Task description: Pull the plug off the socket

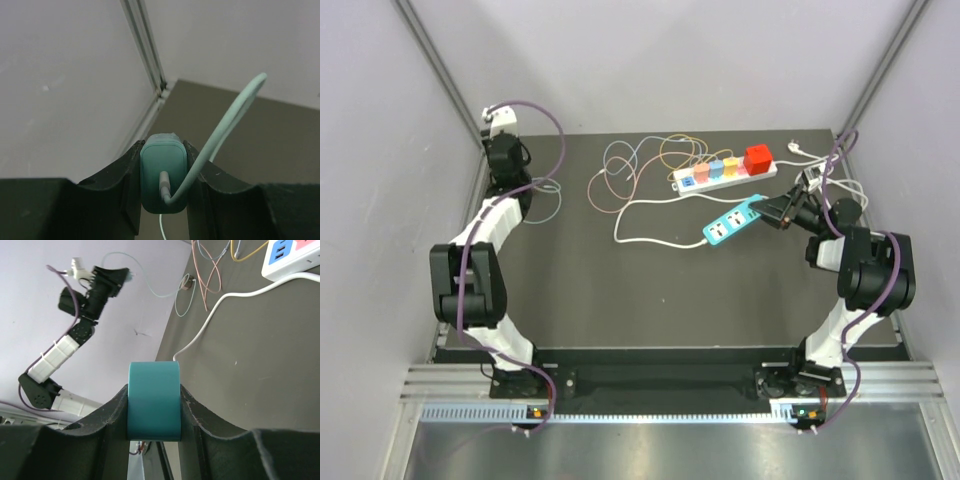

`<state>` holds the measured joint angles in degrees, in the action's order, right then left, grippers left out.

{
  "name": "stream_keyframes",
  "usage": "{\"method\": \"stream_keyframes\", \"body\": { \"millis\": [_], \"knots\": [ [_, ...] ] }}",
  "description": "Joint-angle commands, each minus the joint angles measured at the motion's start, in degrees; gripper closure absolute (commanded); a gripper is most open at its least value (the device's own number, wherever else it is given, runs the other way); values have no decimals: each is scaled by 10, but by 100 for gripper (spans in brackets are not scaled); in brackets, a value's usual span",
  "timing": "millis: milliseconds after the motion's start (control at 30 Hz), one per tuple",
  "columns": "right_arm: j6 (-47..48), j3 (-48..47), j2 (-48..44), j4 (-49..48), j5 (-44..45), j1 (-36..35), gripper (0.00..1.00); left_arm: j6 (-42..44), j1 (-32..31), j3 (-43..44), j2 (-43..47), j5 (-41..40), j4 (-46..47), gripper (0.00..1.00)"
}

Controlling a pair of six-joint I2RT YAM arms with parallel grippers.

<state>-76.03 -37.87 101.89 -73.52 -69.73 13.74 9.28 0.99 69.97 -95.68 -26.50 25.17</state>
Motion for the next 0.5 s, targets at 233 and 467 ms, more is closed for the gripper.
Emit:
{"method": "stream_keyframes", "body": {
  "millis": [233, 467],
  "knots": [
    [6, -14, 14, -87, -4, 9, 100, -227, 48, -26, -63, 72, -108, 100],
    [4, -16, 16, -87, -7, 11, 100, -296, 106, 10, -135, 171, -196, 96]
  ]
}}
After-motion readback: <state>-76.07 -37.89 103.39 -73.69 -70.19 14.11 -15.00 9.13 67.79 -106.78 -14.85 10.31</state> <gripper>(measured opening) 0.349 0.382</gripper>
